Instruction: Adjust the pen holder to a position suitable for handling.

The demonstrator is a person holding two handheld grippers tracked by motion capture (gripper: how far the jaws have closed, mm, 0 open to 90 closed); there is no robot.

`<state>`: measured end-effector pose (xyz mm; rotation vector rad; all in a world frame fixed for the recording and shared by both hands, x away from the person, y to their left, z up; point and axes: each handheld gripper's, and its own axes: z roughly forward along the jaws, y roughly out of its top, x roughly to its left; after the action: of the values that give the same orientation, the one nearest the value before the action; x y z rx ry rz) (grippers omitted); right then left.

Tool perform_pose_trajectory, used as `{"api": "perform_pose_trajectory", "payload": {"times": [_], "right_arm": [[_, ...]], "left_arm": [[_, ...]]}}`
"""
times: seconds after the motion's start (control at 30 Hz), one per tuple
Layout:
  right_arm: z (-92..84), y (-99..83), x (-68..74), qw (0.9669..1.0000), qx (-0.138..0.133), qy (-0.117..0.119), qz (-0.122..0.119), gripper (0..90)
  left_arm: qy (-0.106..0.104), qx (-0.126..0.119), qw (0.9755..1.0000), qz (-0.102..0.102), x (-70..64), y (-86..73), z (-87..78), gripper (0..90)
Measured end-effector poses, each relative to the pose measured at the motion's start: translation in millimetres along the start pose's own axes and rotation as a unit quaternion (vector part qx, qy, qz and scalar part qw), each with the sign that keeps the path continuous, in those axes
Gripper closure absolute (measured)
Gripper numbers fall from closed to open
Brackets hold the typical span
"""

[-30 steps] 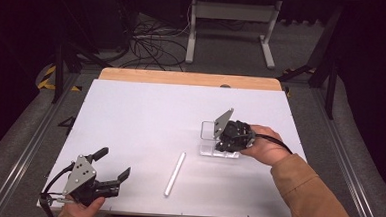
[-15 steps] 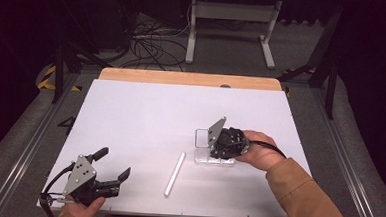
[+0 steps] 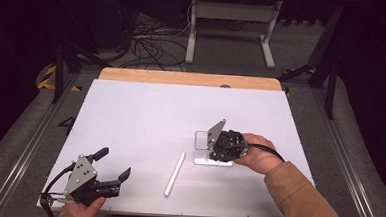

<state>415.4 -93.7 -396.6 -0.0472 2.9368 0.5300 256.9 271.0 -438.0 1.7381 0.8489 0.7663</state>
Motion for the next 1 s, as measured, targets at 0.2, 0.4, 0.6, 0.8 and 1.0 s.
{"api": "perform_pose_trajectory", "payload": {"times": [0.2,0.4,0.6,0.8,1.0], "right_arm": [[0.2,-2.2,1.4,0.9999,-0.008,-0.005,0.004,83.1],[-5.8,-4.6,2.5,0.9994,-0.028,-0.009,0.016,70.1],[-27.1,-8.1,4.0,0.9940,-0.097,-0.021,0.046,47.7],[-43.1,-6.4,11.1,0.9841,-0.157,-0.042,0.071,30.3],[-52.5,-3.6,20.5,0.9755,-0.198,-0.063,0.073,23.4]], "left_arm": [[0.000,0.000,1.0000,0.000,0.0,0.0,0.0,11.2],[0.001,0.000,1.0000,0.000,-0.2,0.1,-0.2,11.2],[0.001,0.000,1.0000,0.000,-0.1,0.1,0.1,11.2],[0.000,-0.001,1.0000,0.000,-0.7,0.8,1.3,11.2],[-0.001,-0.002,1.0000,-0.002,-0.4,0.8,0.7,11.1]]}}
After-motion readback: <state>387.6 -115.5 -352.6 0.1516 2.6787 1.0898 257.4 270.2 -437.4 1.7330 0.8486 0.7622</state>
